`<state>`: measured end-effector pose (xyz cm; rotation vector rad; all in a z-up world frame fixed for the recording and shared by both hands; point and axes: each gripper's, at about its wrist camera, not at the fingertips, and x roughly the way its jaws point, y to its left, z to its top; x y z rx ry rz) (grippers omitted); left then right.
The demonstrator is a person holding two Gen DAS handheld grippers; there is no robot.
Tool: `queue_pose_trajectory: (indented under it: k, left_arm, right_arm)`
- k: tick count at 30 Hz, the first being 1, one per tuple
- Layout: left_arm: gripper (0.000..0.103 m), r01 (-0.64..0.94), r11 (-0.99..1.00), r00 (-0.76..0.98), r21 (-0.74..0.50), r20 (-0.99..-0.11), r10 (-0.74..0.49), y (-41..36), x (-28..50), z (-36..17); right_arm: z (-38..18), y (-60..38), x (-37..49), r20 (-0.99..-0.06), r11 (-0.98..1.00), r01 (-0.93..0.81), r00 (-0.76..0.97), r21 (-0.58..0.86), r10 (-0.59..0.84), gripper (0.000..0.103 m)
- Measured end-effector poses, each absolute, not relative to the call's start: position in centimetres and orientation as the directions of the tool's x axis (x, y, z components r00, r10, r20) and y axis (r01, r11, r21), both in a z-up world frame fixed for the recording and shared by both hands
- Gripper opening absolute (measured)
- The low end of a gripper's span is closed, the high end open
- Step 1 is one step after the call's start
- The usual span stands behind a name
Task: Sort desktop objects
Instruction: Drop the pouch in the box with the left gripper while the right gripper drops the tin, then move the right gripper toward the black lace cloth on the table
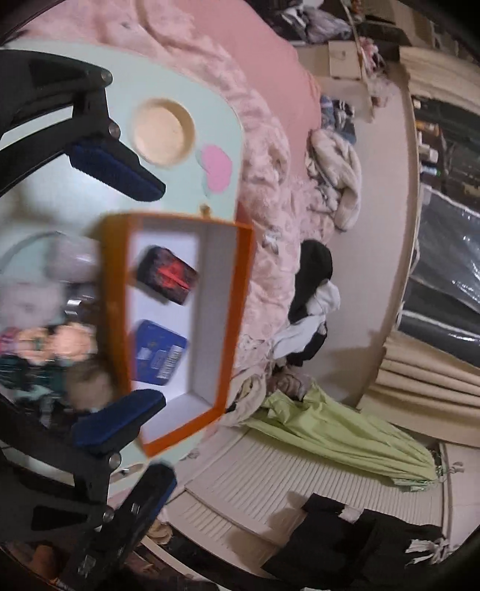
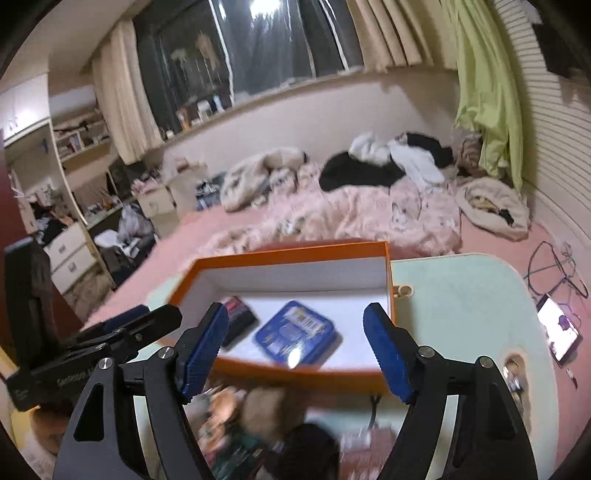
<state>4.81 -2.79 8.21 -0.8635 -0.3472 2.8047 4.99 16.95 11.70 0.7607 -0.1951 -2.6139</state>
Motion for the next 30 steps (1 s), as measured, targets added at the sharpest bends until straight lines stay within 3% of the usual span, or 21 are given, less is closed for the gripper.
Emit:
queue_pose_trajectory:
  k: [10, 13, 15, 19, 22, 30]
  left_arm:
    - [0.102, -0.073, -0.991, -0.686, -0.11, -0.716, 0.13, -0.9, 9.3, 2.2]
    - [0.103, -0.01, -1.0, -0.61, -0.028, -0.792, 0.029, -0.9, 8.2, 0.1]
    - [0.103, -0.012, -1.0, -0.609, -0.021, -0.793, 0.024, -0.9, 8.1, 0.0]
    - [0.103, -0.013, -1.0, -0.612, -0.02, -0.79, 0.024, -0.9, 8.2, -0.1]
    - [0.103, -0.017, -1.0, -0.61, -0.018, -0.792, 0.025, -0.9, 8.2, -0.2]
    - [0.103, -0.019, -1.0, -0.621, -0.017, -0.784, 0.026, -0.8, 8.4, -0.1]
  right_arm:
    - [6.4, 16.1, 11.1, -0.635, -0.936, 0.319, -0.695, 0.148, -0.337, 0.083]
    - [4.6, 16.3, 10.2, -0.687, -0.944, 0.289, -0.655, 0.158, -0.315, 0.083]
    - [3.0, 16.5, 9.2, -0.739, -0.954, 0.247, -0.609, 0.17, -0.289, 0.086]
    - [1.5, 14.7, 8.4, -0.767, -0.959, 0.277, -0.6, 0.066, -0.226, 0.102]
    - [0.4, 13.1, 8.1, -0.782, -0.954, 0.295, -0.607, -0.052, -0.145, 0.102]
    - [-0.6, 12.7, 5.6, -0.796, -0.938, 0.344, -0.581, -0.053, -0.168, 0.102]
